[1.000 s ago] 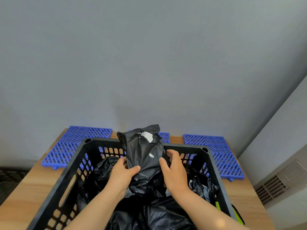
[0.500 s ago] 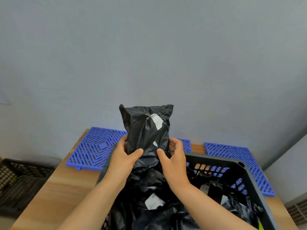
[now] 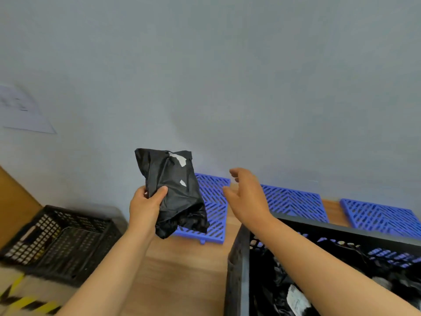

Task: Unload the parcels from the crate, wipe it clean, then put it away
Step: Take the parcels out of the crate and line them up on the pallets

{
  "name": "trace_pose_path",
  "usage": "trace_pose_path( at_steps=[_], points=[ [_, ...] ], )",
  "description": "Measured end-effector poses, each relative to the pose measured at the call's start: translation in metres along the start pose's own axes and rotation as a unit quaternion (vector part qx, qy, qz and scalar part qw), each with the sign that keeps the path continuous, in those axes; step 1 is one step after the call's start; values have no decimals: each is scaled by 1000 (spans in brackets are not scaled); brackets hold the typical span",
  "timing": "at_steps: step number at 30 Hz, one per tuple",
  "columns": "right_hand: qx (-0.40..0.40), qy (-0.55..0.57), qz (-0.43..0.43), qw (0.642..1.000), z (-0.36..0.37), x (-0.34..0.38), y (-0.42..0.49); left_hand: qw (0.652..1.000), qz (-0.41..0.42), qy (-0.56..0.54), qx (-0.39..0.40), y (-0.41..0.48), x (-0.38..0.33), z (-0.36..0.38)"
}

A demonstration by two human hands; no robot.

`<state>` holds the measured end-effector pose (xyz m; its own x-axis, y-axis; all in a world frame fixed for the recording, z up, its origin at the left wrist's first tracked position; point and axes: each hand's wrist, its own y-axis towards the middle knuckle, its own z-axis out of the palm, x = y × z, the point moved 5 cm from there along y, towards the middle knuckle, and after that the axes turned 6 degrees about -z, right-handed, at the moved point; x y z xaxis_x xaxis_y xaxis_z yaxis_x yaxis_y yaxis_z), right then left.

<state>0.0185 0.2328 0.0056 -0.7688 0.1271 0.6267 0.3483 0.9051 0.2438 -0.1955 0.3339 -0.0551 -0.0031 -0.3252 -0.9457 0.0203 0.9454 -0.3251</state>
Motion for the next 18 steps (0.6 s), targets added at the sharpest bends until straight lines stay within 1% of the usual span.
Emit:
trace_pose_path(
  at_steps=[1,3,6,8,10,12,14,16,18],
  points=[
    [12,-41,0,999,6,-1,7,999,-8,31,-7,18,7,-8],
    [37,-114,15,993,16,-9,17,992,-11,125,-16,48,19,-18],
    [90,-174,64,979,31,-23,20,965,9,261,-24,84,34,-20],
    [124,-199,76,969,40,-28,20,942,36,330,-45,100,36,-16],
    [149,-230,57,960,45,-28,21,915,88,387,-68,113,35,-7],
    [150,-237,47,959,47,-27,21,884,141,439,-78,122,37,4],
    [129,-225,48,965,46,-28,21,842,174,506,-61,128,49,17],
    [109,-218,49,969,46,-28,21,806,175,564,-30,129,66,29],
    [101,-218,48,969,45,-29,20,787,172,592,-1,124,85,41]
  ],
)
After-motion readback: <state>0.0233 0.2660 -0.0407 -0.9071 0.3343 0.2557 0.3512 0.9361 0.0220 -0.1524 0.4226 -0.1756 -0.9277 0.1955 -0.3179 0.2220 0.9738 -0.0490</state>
